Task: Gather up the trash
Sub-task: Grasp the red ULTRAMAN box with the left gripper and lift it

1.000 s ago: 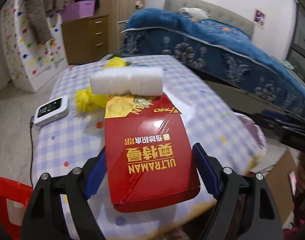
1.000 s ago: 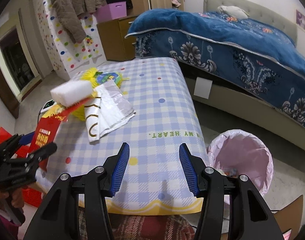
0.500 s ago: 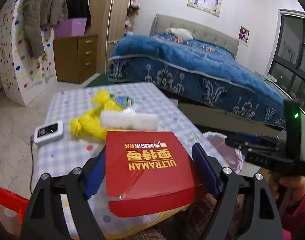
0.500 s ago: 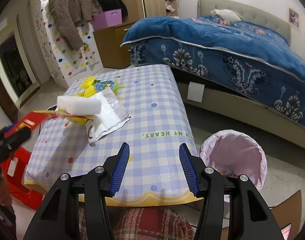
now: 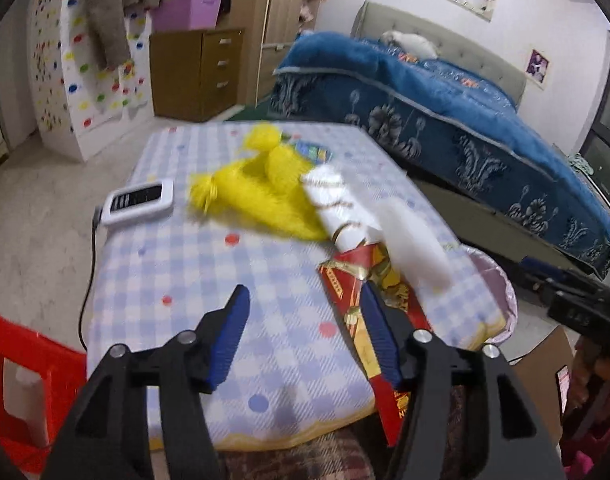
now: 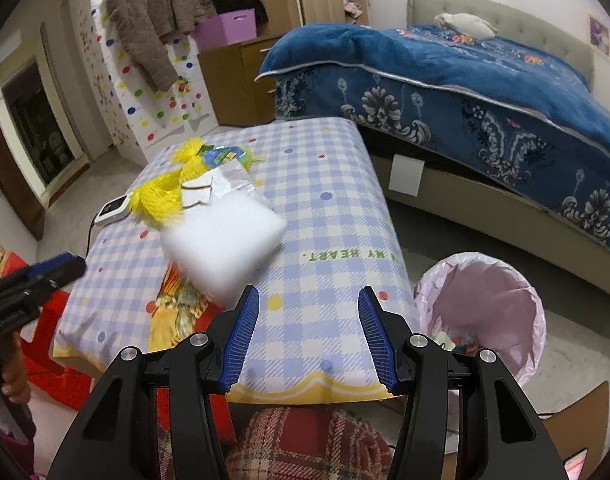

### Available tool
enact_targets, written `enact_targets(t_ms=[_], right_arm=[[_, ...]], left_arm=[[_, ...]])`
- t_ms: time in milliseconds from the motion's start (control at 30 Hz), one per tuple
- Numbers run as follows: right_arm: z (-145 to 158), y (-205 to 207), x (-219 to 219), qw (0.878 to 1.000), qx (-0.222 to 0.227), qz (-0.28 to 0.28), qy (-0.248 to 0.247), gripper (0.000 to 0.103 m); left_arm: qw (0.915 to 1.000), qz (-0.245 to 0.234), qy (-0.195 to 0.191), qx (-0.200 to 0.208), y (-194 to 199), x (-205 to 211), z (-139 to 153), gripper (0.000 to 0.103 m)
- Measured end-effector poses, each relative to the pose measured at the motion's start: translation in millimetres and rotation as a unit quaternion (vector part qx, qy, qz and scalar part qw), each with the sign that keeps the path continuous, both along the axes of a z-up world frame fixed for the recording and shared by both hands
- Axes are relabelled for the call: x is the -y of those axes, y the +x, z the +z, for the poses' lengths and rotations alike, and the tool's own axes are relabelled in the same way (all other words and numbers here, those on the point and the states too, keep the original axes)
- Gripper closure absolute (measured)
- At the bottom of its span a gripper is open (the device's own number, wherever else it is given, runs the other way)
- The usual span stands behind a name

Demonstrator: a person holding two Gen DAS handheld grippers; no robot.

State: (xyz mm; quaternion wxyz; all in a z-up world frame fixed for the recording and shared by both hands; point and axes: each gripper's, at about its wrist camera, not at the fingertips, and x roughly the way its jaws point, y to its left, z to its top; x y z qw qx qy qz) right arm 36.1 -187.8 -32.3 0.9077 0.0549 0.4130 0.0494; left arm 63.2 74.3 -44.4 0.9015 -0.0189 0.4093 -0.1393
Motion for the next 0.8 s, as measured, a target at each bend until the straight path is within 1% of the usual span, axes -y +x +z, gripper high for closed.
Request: enact_targets(t_ms=[100,167,333,400,433,533,600,633,667,700,800], right_arm=[[-5.0,1.4,-10.2,1.0,-0.008,0.014,0.0,0.05],[-10.5,3.0,-19.3,0.999,-0.016,0.028,-0.002,0.05],[-28.5,12.7,-38.3,0.998,-0.04,0.055,0.002,0.05],[-31.2,17.1,-46.8,0.997,-0.041,0.066,0.008,0.045],[-31.5,19.3,-50.9,0.997,-0.04,0.071,0.01,0.039],[-34.2,25.4,-65.6,0.995,-0.04,0.089,0.016,0.037],[-39.1,31.0,-73.9,0.995,-0.045,0.093,-0.001,0.037],[-42.4,33.6,-78.6,0.994,-0.047,0.091,-0.025,0.039],[-43.5,34.3,-81.0,0.994,-0.046,0.089,-0.047,0.044],[-45.0,34.8,-83.2,0.993,-0.044,0.089,-0.067,0.044],[-49.8,34.0,-88.0,0.988,-0.042,0.109,-0.097,0.047]], left_arm=[[0.9997,0.012,0.022,-0.005,0.1,-0.9,-11.6,0.043],[0.9997,0.008,0.015,-0.015,-0.3,-1.4,-17.7,0.043],[0.9995,0.005,0.014,-0.026,-4.2,-0.8,-26.9,0.043],[0.9995,0.005,0.015,-0.028,-4.9,0.1,-28.5,0.043],[0.9994,0.006,0.016,-0.03,-5.8,-0.8,-30.1,0.043],[0.9993,0.009,0.018,-0.031,-7.2,-1.8,-33.0,0.043],[0.9992,0.009,0.017,-0.035,-7.8,-2.3,-35.7,0.043],[0.9992,0.007,0.016,-0.037,-8.5,-1.7,-37.0,0.043],[0.9991,0.003,0.014,-0.04,-9.2,-0.1,-38.2,0.043],[0.999,-0.001,0.012,-0.042,-10.0,1.6,-39.3,0.043],[0.9987,-0.014,0.008,-0.048,-12.0,9.5,-43.8,0.042]])
